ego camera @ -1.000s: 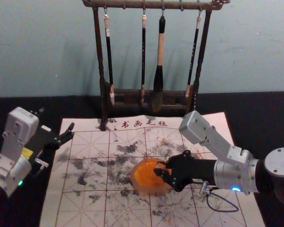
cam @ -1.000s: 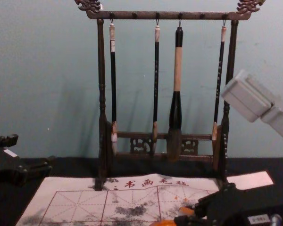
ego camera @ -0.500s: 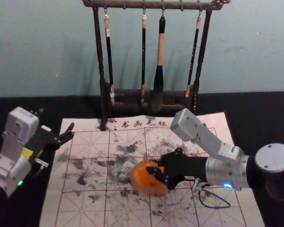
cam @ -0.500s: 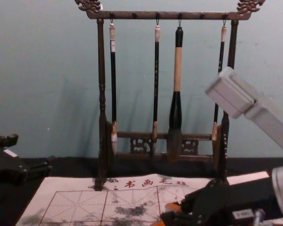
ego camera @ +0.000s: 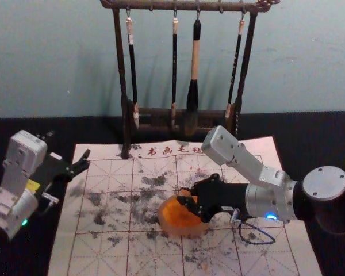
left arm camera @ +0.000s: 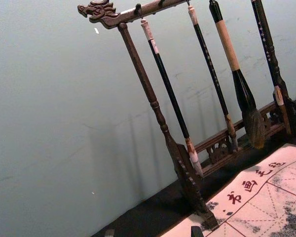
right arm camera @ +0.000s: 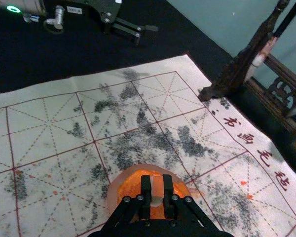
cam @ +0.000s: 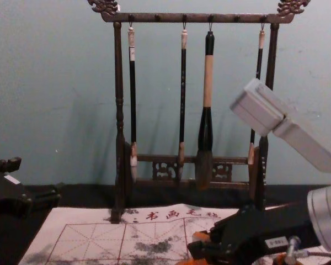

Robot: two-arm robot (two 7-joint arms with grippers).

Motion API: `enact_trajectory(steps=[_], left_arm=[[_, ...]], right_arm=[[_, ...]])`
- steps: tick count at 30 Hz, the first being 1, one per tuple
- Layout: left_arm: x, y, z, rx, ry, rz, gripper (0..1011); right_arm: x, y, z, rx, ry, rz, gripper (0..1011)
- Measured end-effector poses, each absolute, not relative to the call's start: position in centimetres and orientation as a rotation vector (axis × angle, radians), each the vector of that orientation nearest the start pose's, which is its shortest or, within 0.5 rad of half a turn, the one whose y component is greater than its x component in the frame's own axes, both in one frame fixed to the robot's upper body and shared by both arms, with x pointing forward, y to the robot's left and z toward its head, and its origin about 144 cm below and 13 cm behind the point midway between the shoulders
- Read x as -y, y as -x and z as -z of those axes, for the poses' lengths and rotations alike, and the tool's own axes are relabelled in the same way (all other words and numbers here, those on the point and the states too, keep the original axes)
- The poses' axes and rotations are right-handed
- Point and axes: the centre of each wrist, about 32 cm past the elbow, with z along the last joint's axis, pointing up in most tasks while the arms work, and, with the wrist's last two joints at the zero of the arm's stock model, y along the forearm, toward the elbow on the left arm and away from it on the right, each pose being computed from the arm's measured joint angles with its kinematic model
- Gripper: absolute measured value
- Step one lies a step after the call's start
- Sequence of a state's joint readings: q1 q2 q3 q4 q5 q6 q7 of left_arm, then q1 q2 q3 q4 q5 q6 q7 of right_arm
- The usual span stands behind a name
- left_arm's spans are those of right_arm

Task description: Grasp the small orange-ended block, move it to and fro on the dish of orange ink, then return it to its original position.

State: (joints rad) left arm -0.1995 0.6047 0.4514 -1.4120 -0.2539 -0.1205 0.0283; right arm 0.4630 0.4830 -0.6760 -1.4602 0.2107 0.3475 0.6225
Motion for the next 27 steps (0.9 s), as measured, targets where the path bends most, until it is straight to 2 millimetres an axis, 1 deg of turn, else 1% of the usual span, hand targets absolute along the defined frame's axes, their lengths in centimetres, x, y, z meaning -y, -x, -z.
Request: enact_trajectory(steps=[10, 19, 27], left_arm=[[-31.0, -48.9, -114.0, 0.285, -0.304, -1.248, 1001], [-31.0, -48.9, -114.0, 0.285, -0.304, -1.248, 1001], [-31.0, -48.9, -114.0, 0.285, -0.304, -1.248, 1001]], right_arm=[[21.2, -53.4, -120.6, 0.032, 0.575, 0.526, 86], [21.9, -52.5, -121.1, 0.021, 0.594, 0.523, 86], [21.8, -51.9, -121.0, 0.012, 0.593, 0.498, 86]])
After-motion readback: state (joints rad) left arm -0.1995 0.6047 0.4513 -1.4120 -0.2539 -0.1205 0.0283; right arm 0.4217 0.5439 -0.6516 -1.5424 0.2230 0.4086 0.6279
